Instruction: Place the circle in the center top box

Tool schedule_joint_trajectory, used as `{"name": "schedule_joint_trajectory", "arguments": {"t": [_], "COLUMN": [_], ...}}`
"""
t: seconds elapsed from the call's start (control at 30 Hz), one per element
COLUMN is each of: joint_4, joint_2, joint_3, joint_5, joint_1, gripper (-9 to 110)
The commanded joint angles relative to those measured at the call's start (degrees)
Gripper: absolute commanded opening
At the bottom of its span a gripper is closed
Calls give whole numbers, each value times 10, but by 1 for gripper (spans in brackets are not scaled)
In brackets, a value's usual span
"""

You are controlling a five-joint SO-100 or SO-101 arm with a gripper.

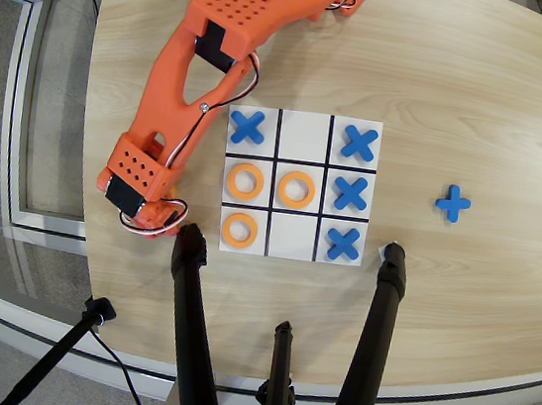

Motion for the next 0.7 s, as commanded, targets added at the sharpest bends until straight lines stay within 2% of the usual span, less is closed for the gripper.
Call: {"name": "schedule_joint_trajectory", "arguments": {"t": [0.0,0.2,0.53,0.67], "joint_4": [-11,1,128,149], "joint_2": [-4,-3,14,17], "joint_3": [-4,2,2,9], "joint_5": [-11,-41,-91,-76], "joint_1": [16,42,55,35], "gripper": [21,21,20,11]}}
